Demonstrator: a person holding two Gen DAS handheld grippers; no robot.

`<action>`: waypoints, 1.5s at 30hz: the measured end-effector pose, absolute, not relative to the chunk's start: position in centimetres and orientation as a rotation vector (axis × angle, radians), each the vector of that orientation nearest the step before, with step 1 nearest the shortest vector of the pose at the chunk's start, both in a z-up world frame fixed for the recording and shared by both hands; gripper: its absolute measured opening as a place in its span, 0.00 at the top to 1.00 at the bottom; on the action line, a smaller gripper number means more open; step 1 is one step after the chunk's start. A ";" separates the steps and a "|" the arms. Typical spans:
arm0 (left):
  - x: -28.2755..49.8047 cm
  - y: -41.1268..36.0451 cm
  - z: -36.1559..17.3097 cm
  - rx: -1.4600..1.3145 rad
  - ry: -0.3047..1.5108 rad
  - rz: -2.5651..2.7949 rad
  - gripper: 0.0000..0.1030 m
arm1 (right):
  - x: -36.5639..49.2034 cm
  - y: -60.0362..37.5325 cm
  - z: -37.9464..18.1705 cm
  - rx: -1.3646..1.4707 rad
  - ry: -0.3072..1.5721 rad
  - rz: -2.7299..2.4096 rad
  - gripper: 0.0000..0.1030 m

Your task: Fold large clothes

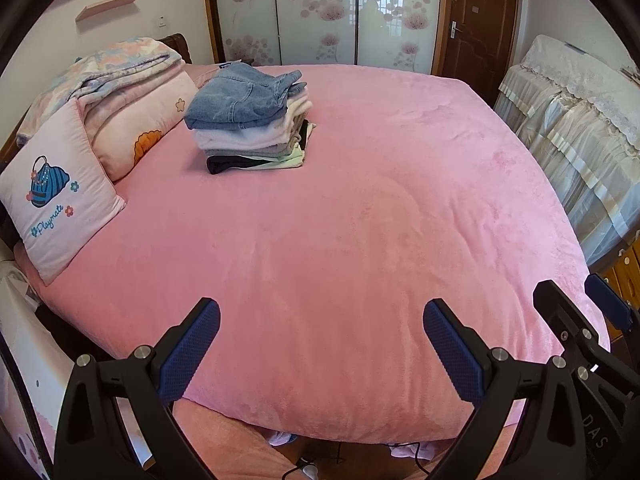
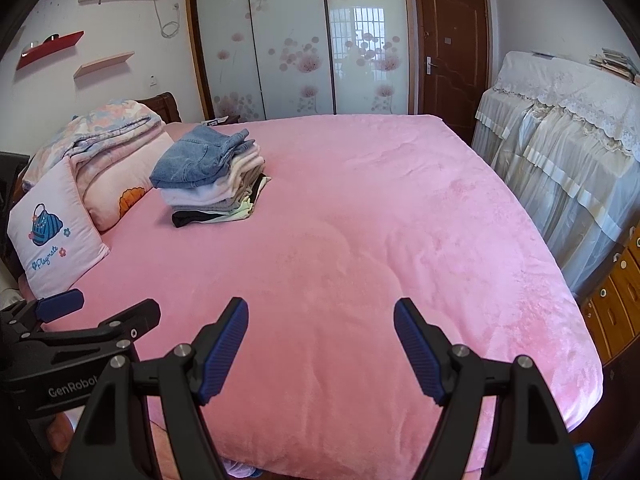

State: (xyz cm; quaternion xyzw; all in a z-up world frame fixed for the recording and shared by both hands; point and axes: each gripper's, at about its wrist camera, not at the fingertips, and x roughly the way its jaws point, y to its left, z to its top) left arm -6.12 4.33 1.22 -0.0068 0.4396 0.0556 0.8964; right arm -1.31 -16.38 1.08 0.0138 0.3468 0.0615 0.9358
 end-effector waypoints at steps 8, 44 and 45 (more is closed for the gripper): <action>-6.2 4.8 1.1 -0.024 0.914 0.116 0.02 | -1.3 -16.2 0.7 0.018 0.697 0.136 0.26; -6.0 5.4 0.4 -0.016 0.940 0.105 0.02 | -0.9 -16.5 0.6 0.011 0.696 0.102 0.16; -6.0 5.4 0.4 -0.017 0.940 0.102 0.02 | -0.9 -16.5 0.4 0.013 0.699 0.100 0.16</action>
